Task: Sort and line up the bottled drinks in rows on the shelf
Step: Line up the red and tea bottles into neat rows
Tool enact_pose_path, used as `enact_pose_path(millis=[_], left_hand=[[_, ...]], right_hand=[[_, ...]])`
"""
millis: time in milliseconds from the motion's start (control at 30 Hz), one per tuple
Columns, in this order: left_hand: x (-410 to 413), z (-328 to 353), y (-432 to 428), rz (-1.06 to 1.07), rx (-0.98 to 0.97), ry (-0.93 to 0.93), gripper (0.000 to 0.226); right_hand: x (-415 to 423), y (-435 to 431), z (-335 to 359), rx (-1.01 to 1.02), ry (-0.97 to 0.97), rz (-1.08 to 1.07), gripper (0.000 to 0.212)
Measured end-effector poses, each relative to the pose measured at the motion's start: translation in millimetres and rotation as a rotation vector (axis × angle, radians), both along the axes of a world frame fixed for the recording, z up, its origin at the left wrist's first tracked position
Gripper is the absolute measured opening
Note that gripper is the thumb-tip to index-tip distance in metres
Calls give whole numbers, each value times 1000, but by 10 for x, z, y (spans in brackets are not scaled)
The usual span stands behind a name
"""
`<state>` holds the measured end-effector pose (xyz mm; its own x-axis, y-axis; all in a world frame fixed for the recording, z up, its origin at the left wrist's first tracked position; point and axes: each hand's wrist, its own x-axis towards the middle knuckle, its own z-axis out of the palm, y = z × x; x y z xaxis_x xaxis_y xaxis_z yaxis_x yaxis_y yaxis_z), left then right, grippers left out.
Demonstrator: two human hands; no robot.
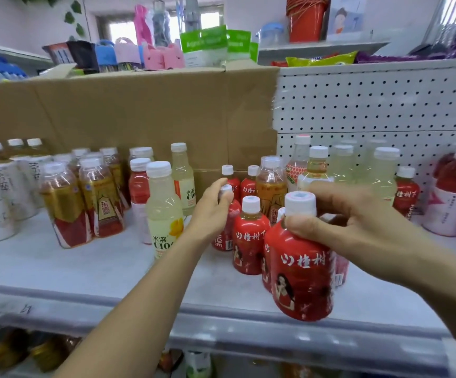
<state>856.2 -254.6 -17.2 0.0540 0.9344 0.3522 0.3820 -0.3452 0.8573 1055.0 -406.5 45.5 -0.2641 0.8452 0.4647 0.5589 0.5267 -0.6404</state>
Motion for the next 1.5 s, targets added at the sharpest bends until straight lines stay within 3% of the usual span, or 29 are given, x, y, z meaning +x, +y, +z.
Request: enact_pose_path(millis=[133, 167, 233, 467, 533, 600, 667, 733, 867, 1000, 1133, 1200, 1300, 1433, 1500], left_hand=[[-84, -39, -701, -78, 75, -179, 31], [-140, -136, -865, -80, 114, -213, 37], [-264, -356, -1093, -98, 174, -229, 71], [-332, -662, -1006, 13, 214, 131, 102], [-294, -701, -922, 39, 197, 174, 100], [-229, -710, -837, 60, 203, 197, 95], [-167, -673, -741, 80, 192, 198, 93], [-108, -617, -626, 87, 152, 196, 92], [1, -503, -390, 76, 49, 209, 92], [10, -412, -183, 29, -49, 211, 91], [-52, -375, -239, -37, -49, 60, 70], [-84, -418, -349, -66, -58, 18, 80], [-182, -524, -419, -112, -41, 36, 114], [-304, -532, -397, -111, -33, 80, 119], [-300, -536, -414, -112, -7, 202, 125]], right_hand=[[-262, 35, -64, 60, -15, -30, 34], [-368, 57, -89, 69, -22, -42, 36], [-601, 150, -145, 88, -54, -86, 38], [-1094, 569, -361, 56, -362, -243, 33], [-1001, 586, -330, 79, -337, -254, 29], [-807, 519, -237, 172, -340, -300, 39], [-553, 423, -157, 202, -470, -395, 49], [-309, 356, -154, 96, -573, -477, 57], [-139, 326, -279, -80, -484, -429, 68], [-133, 349, -347, -85, -463, -368, 81], [-217, 408, -403, -48, -428, -363, 77], [-324, 483, -446, -17, -403, -341, 76], [-501, 617, -503, 2, -369, -284, 77], [-652, 760, -527, -56, -345, -191, 75], [-702, 803, -528, -84, -293, -163, 76]])
